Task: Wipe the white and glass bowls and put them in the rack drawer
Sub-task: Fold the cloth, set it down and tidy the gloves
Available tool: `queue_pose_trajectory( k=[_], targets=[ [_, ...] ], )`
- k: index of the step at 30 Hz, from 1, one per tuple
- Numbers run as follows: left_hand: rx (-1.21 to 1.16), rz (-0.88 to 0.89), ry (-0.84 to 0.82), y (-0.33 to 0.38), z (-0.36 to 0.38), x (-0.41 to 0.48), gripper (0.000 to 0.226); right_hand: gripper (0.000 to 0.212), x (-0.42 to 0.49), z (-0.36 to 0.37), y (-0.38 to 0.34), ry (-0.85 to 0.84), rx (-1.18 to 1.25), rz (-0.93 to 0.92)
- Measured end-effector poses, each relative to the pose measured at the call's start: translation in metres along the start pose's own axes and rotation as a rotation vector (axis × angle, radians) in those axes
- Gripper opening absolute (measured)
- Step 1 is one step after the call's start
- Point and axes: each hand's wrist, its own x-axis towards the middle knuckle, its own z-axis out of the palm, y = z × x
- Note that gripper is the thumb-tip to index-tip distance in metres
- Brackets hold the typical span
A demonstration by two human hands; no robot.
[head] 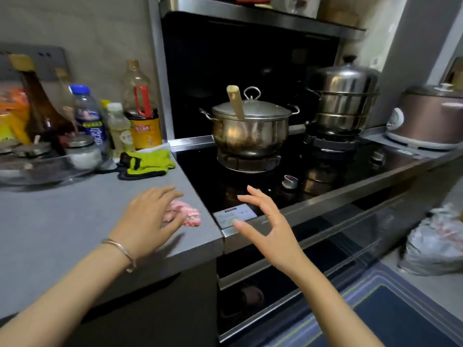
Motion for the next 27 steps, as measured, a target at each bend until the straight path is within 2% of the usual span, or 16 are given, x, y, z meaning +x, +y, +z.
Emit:
queue_pose_trajectory(
  k=[4, 10, 12, 19, 24, 27],
  targets=[
    [-0.052, -0.042, -0.058, -0.038, -0.01, -0.002, 0.079, 0.034, 0.038, 0.03, -0.009, -0.22, -0.146, 0.013],
    [-0.189, -0.055, -0.111, -0.052, -0.011, 0.002, 0.077, 0.02, 0.088, 0.057, -0.008, -0.279, -0.443, 0.004],
    [-0.213, -0.059, -0.124, -0.051, -0.013, 0.004, 0.068, 0.009, 0.095, 0.059, -0.008, -0.321, -0.493, 0.026],
    [-0.333, -0.062, -0.125, -0.04, -0.016, 0.016, 0.039, 0.014, 0.115, 0.058, -0.032, -0.288, -0.46, 0.0],
    [-0.53, -0.109, -0.081, -0.033, -0.02, 0.027, 0.045, 0.016, 0.129, 0.057, -0.065, -0.278, -0.326, -0.012],
    [-0.65, -0.129, -0.018, -0.036, -0.025, 0.031, 0.034, 0.018, 0.133, 0.056, -0.082, -0.243, -0.2, 0.042]
  ],
)
